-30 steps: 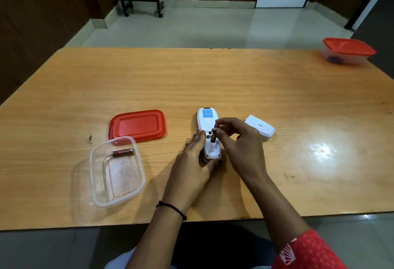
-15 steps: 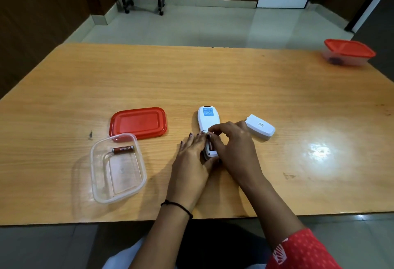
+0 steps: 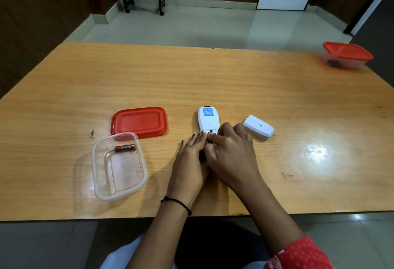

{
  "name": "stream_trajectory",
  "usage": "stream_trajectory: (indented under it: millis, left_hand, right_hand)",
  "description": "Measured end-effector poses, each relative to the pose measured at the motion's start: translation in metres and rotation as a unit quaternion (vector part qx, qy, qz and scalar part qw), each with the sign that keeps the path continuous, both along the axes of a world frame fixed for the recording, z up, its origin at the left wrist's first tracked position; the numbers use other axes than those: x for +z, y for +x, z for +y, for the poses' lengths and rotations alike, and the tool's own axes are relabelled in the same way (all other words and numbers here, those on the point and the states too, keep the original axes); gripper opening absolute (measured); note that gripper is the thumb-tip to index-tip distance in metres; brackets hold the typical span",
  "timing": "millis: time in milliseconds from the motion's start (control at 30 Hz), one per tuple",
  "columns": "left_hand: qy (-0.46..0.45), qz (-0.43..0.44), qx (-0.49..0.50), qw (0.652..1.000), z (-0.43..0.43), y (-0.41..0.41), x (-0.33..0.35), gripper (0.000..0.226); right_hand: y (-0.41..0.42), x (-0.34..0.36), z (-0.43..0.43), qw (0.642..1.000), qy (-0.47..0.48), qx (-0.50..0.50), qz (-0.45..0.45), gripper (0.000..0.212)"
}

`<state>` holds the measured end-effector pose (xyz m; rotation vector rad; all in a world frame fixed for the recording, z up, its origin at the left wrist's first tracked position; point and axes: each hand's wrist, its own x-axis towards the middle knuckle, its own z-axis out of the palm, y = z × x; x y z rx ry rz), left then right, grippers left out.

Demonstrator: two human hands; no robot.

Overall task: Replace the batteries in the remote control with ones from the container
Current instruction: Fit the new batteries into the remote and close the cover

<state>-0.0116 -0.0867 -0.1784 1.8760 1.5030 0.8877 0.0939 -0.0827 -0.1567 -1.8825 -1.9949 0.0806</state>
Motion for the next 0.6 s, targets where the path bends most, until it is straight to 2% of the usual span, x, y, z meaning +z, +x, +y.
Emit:
stream_trajectory:
  millis: [67,167,267,333,500,600]
  left_hand:
    - [-0.002,-0.003,-0.001,1.0,-0.001,0.001,0.001,0.058]
    - [-0.004,0.0,0.004,1.0,-0.002,0.001,0.001,0.062]
    - [0.003,0.009,0.003,1.0,-0.001,-0.001,0.001,0.063]
    - [0.003,0.006,0.002,1.0,-0.001,-0.002,0.001,0.062]
    - [-0.009,0.003,0.002,1.0,-0.001,-0.002,0.001,0.062]
    - [-0.02,0.002,0.002,1.0,-0.002,-0.002,0.003,0.061]
  right_hand:
    - [0.01,0.001,0.007,0.995,-0.031,0.001,0.098,0.048]
    - [0.025,-0.002,0.01,0.962,-0.041,-0.016,0.27,0.043]
    - [0.029,-0.002,0.007,0.948,-0.013,-0.024,0.317,0.045]
    - [0.027,-0.002,0.008,0.953,-0.007,-0.017,0.302,0.046]
    - [0.016,-0.007,0.009,0.987,0.008,0.001,0.163,0.042]
    - [0.015,-0.004,0.007,0.995,0.016,0.007,0.1,0.053]
